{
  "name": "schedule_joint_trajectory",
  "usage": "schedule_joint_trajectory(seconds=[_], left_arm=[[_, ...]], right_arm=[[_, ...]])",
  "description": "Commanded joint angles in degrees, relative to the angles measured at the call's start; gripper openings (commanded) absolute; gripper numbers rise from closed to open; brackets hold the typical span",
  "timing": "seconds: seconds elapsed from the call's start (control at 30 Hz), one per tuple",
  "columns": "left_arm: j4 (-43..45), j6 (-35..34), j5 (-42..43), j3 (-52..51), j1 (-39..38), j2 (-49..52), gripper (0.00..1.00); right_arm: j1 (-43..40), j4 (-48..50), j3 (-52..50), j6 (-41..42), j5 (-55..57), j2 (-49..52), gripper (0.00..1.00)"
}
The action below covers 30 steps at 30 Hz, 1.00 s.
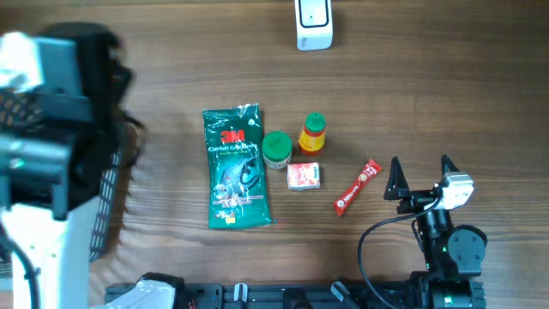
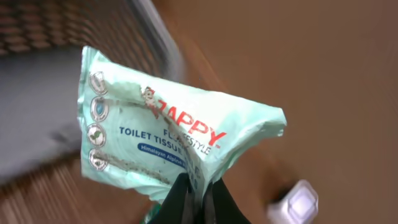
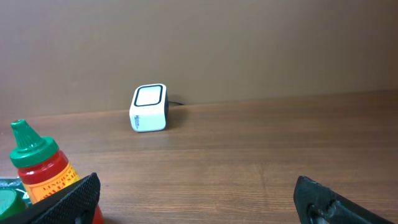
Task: Scan the item barcode
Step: 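Carry the wipes pack out and lay it on the table center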
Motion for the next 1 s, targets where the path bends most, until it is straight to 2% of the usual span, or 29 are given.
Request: schedule_joint_trajectory(seconds=[0.0,0.1,0.17,0.3,0.4,0.63,0.77,0.97], left_arm=[[-3.7,-3.7,-0.5,0.4,-9.7,2.4,0.04],[-9.2,-14.2,-0.4,0.2,-14.6,3.9,0.04],[-14.1,-25.5,2.5,-1.0,-17.8,4.8,0.04],[-18.2,-34.6,7.4,-5.0,-22.9,6.4,0.04],[-16.9,-39.7,8.7,-11.0,-27.1,7.0,0.04],[-4.1,-40.3,11.1,-27.7,-37.0,7.1,0.04],[8.8,-40.9,14.5,-35.9,-39.6,7.1,0.04],[20.7,-53.6,21.2,-46.3,-39.7,7.1,0.08]], right_arm=[[0.2,0.2,0.0,-0.6,0.5,0.1,1.00],[0.2,0.2,0.0,-0.6,0.5,0.1,1.00],[0.2,0.2,0.0,-0.6,0.5,0.1,1.00],[0.2,0.2,0.0,-0.6,0.5,0.1,1.00],[0.2,0.2,0.0,-0.6,0.5,0.1,1.00],[0.2,0.2,0.0,-0.6,0.5,0.1,1.00],[0.2,0.2,0.0,-0.6,0.5,0.1,1.00],[0.2,0.2,0.0,-0.6,0.5,0.1,1.00]])
